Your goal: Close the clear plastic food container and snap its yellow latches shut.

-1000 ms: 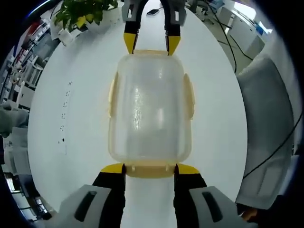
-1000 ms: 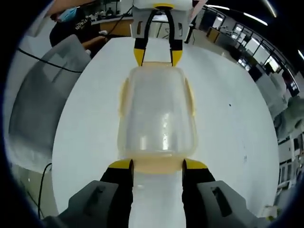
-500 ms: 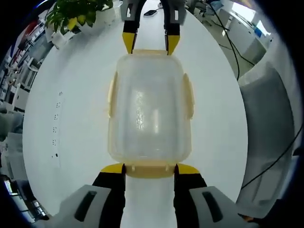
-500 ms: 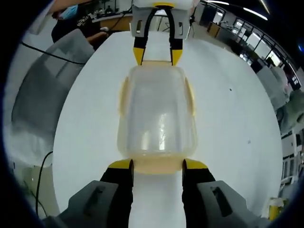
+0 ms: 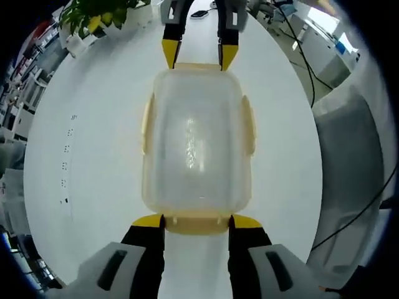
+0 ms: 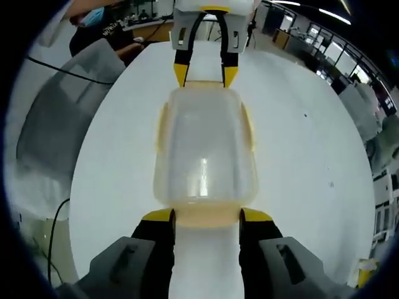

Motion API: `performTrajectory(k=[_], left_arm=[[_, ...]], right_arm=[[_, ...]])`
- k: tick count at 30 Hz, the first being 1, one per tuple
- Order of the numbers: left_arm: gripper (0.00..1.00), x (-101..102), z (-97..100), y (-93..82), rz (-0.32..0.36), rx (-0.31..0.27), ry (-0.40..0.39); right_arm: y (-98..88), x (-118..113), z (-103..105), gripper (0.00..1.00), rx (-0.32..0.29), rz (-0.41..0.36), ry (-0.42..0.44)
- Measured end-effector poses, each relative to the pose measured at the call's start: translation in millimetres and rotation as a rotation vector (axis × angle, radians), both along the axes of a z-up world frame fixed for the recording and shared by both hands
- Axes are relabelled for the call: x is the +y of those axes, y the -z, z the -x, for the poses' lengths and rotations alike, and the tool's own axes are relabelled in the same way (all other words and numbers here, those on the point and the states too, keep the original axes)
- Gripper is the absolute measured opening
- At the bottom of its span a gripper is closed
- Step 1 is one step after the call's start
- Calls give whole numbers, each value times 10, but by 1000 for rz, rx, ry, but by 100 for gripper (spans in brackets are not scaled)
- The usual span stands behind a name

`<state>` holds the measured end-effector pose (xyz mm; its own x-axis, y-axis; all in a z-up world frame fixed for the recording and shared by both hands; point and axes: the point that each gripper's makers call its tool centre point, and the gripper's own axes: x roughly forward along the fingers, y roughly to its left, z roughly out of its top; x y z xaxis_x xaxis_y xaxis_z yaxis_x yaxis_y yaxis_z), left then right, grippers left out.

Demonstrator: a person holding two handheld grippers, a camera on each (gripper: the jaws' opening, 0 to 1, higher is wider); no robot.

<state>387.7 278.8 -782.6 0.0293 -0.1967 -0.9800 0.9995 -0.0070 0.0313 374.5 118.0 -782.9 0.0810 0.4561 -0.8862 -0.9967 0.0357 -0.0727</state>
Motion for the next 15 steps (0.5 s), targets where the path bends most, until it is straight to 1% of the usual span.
performTrajectory(k=[8, 15], left_arm=[[34, -12, -65, 18, -8, -2, 17], [34, -5, -52, 71, -36, -15, 39]], right_arm=[[37, -16, 2, 37, 20, -5, 37], [48, -27, 17, 36, 34, -11, 56]])
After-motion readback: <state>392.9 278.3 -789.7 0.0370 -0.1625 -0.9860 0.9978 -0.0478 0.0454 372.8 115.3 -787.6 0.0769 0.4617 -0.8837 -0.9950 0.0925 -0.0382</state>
